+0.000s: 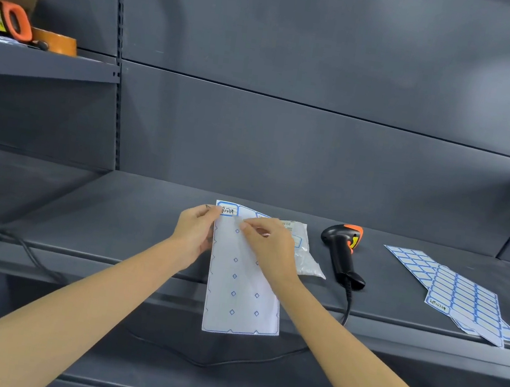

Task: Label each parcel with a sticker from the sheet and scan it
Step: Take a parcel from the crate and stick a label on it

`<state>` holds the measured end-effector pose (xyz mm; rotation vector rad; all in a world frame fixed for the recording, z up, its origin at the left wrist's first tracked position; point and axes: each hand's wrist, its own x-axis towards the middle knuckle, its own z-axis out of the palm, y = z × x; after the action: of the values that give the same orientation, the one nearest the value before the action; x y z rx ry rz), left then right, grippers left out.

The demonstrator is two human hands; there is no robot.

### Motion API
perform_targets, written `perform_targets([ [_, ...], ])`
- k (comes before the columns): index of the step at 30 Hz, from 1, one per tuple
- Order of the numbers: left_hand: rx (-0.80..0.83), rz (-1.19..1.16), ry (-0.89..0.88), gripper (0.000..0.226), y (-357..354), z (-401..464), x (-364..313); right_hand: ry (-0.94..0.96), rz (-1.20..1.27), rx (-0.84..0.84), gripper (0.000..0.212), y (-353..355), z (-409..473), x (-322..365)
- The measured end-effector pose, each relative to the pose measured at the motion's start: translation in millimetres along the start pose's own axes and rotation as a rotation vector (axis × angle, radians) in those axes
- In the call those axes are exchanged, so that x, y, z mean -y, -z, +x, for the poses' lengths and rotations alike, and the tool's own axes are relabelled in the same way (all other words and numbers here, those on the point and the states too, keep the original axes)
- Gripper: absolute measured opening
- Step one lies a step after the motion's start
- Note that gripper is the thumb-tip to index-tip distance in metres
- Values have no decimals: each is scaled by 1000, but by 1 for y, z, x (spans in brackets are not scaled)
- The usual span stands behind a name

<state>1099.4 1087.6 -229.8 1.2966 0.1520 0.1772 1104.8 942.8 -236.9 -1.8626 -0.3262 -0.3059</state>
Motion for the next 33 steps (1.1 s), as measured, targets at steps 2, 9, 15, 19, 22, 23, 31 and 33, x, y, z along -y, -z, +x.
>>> perform_targets([
  [2, -50, 12, -4, 16, 4, 2, 1, -175, 300, -8, 12, 6, 1, 1],
  [9, -207, 83, -37, 20, 45, 8, -1, -88, 79, -249, 8, 60, 27, -3],
  [15, -249, 20, -19, 21, 62, 12, -1, 204, -781, 90, 14, 63, 31, -16],
  [19, -250, 4, -16, 21, 65, 12, 0, 234, -1094, 235, 22, 66, 31, -13],
  [22, -249, -26, -12, 21, 62, 11, 0, 191, -1239, 409, 35, 71, 33, -4],
  [23, -248, -34, -10, 21, 61, 10, -1, 132, -1212, 453, 39, 74, 33, 1],
  [31, -172, -106, -23, 22, -2, 6, -20, -283, 33, 387, 46, 73, 13, 18],
  [33, -176, -63, -41, 23, -25, 6, -21, -269, 103, 389, 32, 73, 2, 15],
])
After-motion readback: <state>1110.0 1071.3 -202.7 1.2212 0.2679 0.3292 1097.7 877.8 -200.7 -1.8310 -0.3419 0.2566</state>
